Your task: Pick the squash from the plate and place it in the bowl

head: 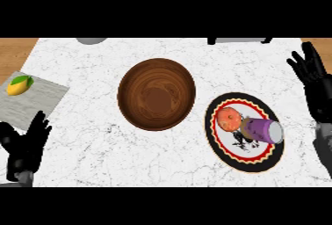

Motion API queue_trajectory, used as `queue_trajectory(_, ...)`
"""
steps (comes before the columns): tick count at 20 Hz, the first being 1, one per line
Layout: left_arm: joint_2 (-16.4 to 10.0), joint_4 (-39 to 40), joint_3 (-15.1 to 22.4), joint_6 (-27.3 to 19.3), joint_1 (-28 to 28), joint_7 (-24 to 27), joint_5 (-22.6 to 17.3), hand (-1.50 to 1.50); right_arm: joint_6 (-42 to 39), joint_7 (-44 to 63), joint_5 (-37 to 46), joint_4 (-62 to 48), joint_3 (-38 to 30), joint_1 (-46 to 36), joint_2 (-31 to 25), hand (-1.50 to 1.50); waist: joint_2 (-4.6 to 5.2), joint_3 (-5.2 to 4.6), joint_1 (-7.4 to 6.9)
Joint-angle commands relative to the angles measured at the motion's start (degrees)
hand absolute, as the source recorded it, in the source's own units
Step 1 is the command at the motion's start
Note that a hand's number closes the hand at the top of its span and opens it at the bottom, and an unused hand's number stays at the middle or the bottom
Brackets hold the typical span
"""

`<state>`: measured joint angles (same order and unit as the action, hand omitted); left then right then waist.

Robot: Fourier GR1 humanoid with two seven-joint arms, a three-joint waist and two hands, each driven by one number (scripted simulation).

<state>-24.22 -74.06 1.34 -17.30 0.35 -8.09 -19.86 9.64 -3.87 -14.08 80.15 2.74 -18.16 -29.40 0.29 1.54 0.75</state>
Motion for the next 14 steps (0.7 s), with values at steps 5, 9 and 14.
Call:
queue_trajectory(5, -2.9, -9.3, -0.3, 3.3, -11.2, 10.0, 3.1, 0.0, 0.6, -1.2, -1.7, 1.2, 9.7, -8.6, 16.8, -1.5, -0.25, -1.5, -4.18)
queue_trajectory(9, -3.2, -10.9, -1.2, 4.4, -13.7, 10.1, 1.6, 0.0, 23.1, -2.2, 19.0, -1.8, 11.0, -5.5, 15.0, -1.5, -0.77, -1.78, -1.21)
queue_trajectory(14, -3.1, -10.5, -3.6, 7.9, -10.8, 14.2, -0.5, 0.0, 36.2, -2.0, 35.4, -1.0, 24.0, 0.8, 23.3, -1.5, -0.62, -1.71, -0.8)
